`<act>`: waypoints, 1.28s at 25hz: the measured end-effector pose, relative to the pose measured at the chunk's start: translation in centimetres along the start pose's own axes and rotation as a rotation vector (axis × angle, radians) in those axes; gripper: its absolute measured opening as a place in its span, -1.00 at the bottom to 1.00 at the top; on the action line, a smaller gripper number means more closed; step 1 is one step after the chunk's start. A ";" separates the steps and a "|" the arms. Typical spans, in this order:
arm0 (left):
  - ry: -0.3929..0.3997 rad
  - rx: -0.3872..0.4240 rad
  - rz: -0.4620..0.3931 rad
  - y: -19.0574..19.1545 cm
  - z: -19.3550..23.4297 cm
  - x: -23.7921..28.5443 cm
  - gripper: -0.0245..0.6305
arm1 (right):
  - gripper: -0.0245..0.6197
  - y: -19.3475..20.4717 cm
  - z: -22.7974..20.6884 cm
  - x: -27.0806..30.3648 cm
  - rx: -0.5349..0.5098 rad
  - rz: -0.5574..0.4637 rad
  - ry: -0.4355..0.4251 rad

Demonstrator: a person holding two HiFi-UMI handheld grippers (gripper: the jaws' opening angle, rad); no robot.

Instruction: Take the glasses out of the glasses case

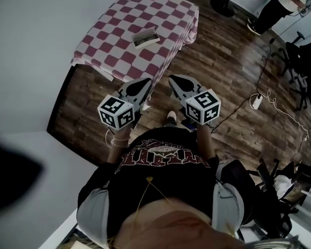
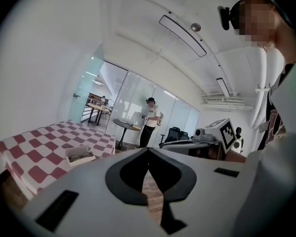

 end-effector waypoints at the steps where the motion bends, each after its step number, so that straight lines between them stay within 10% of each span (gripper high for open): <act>1: -0.012 -0.005 -0.004 -0.3 0.5 0.4 -0.93 | -0.86 -0.3 -0.5 0.3 -0.003 0.002 -0.010; 32: -0.234 -0.061 0.003 -1.8 7.6 8.6 -0.93 | -0.86 -2.1 -11.0 6.4 -0.068 0.057 -0.198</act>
Point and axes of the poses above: the fingertips, and each gripper's own axes: x forward along the fingers, z to its left, y out of its underside, the point moved 3 cm from there along -x, backward along the fingers, and after that the axes turned 11 degrees about y, right-handed, at the moved point
